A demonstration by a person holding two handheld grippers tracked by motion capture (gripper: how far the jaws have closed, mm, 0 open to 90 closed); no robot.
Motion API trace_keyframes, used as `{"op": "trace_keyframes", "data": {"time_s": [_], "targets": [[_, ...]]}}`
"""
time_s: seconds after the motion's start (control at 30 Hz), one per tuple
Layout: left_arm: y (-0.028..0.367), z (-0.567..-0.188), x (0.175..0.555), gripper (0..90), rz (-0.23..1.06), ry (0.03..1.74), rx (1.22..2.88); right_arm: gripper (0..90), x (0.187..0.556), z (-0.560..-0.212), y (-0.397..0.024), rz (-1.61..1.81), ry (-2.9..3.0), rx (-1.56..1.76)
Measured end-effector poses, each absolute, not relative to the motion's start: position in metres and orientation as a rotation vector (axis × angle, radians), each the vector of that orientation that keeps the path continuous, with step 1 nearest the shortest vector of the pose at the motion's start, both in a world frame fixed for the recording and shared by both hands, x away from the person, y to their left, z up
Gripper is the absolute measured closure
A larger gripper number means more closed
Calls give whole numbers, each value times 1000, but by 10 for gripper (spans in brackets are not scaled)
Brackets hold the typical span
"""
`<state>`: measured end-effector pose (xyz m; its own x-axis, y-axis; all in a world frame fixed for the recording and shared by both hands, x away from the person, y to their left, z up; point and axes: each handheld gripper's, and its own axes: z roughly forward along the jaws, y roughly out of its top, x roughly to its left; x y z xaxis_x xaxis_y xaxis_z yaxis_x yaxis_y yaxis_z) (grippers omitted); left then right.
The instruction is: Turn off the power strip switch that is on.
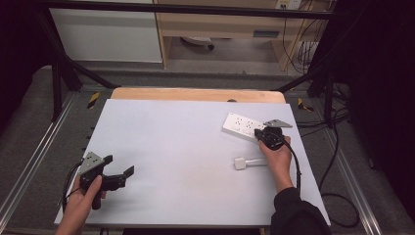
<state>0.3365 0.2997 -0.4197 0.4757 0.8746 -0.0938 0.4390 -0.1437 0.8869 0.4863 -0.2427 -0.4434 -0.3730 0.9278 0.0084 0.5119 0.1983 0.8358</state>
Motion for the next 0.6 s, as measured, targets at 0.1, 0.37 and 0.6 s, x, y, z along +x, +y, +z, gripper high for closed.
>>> {"op": "trace_keyframes", "data": {"time_s": [0.1, 0.37, 0.6], "targets": [[300, -420, 337, 56, 569, 1124, 1763, 900, 487, -444, -242, 1066, 1972, 1333], [300, -420, 337, 56, 571, 1121, 1766, 900, 487, -445, -241, 1065, 1986, 1320], [300, -420, 336, 56, 570, 1120, 1764, 900, 487, -445, -242, 1066, 1980, 1327]]}}
